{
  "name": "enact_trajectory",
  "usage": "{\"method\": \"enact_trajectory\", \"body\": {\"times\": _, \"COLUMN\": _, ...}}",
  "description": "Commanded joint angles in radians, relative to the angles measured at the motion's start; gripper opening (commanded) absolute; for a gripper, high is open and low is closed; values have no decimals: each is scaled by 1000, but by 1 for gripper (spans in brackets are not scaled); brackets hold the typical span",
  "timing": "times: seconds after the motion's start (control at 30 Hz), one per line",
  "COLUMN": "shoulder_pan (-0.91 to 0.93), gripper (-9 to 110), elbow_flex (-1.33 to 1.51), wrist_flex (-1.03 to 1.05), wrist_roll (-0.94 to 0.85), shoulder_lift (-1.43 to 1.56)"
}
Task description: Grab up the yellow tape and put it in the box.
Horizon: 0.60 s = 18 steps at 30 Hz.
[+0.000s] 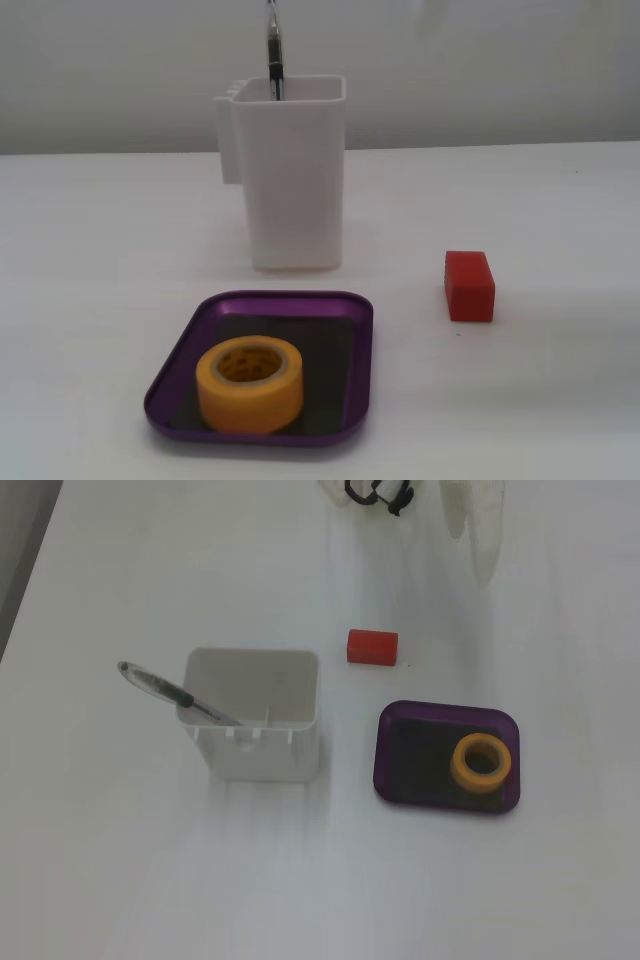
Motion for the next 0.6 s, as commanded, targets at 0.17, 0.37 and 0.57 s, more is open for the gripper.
{"method": "enact_trajectory", "body": {"times": 0.17, "shoulder_pan": 2, "gripper": 27, "elbow_flex": 787, "wrist_flex": -391, "wrist_roll": -6, "shoulder_lift": 554}}
{"method": "enact_trajectory", "body": {"times": 0.37, "shoulder_pan": 5, "gripper": 27, "elbow_flex": 1150, "wrist_flex": -502, "wrist_roll": 8, "shoulder_lift": 848}}
{"method": "enact_trajectory", "body": {"times": 0.57, "shoulder_pan": 124, "gripper": 27, "elbow_flex": 1302, "wrist_flex": -557, "wrist_roll": 18, "shoulder_lift": 1103}}
